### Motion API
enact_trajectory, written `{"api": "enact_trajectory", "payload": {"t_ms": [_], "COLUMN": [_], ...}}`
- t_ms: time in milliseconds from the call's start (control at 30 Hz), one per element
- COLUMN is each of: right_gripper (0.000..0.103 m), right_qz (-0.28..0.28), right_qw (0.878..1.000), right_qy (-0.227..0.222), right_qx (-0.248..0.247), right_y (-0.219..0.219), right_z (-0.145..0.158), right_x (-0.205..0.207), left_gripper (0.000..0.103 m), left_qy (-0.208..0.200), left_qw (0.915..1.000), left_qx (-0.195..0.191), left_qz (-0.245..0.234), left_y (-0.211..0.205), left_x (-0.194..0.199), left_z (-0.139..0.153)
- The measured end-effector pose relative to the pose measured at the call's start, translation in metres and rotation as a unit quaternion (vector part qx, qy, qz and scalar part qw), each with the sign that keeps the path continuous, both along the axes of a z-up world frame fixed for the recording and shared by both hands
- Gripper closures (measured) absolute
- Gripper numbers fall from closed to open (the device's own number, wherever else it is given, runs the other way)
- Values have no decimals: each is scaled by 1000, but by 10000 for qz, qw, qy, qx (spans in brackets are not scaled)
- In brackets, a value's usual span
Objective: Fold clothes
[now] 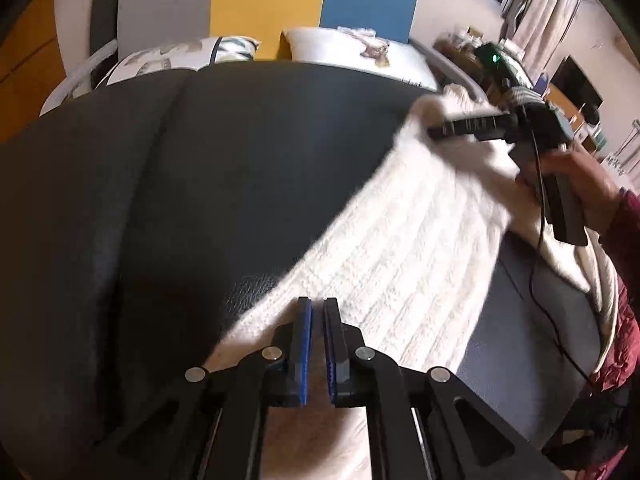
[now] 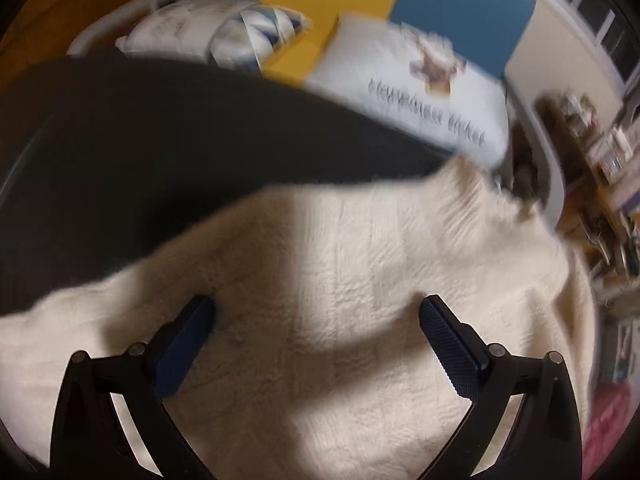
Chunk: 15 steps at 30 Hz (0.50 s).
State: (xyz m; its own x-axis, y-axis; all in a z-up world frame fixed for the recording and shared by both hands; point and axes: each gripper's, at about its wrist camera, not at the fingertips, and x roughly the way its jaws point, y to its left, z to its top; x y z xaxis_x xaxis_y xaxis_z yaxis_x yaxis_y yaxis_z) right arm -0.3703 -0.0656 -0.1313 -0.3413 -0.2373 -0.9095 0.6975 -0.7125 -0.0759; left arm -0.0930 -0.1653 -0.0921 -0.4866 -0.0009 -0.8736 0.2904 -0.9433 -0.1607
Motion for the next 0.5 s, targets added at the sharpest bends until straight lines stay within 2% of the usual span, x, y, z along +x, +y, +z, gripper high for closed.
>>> {"api": "enact_trajectory", "payload": {"t_ms": [33,67,133,233,333,433,500], "right_gripper": [0,0,0,0,0,0,0], "right_qz": [-296,-422,-483,-517,-16,336,563], "right_qw": [9991,9985,9984,9985,9985,9983,9975], "right_qy": [-209,-191,-165,-69,67,-3,-58], "right_qx": [-209,-275,-225,-156,-540,-479,-419], "right_y": [4,5,9,18,29,20,13], "right_z": [-3,-3,0,9,34,30,25], "right_x": [-7,-8,-3,9,44,79,103], "left_gripper": [96,97,96,97,95,94,94], "left_qy": [-32,-9,126,361,456,539,573], "left_qw": [9999,9997,9981,9909,9729,9527,9445], "left_qx": [83,201,519,969,1605,2080,2286], "left_qz": [78,129,298,862,1599,2151,2288], "left_y": [-2,-4,-18,-60,-110,-135,-135], "left_x": [0,2,15,60,125,190,221], "left_z": [3,5,12,25,29,23,16]}}
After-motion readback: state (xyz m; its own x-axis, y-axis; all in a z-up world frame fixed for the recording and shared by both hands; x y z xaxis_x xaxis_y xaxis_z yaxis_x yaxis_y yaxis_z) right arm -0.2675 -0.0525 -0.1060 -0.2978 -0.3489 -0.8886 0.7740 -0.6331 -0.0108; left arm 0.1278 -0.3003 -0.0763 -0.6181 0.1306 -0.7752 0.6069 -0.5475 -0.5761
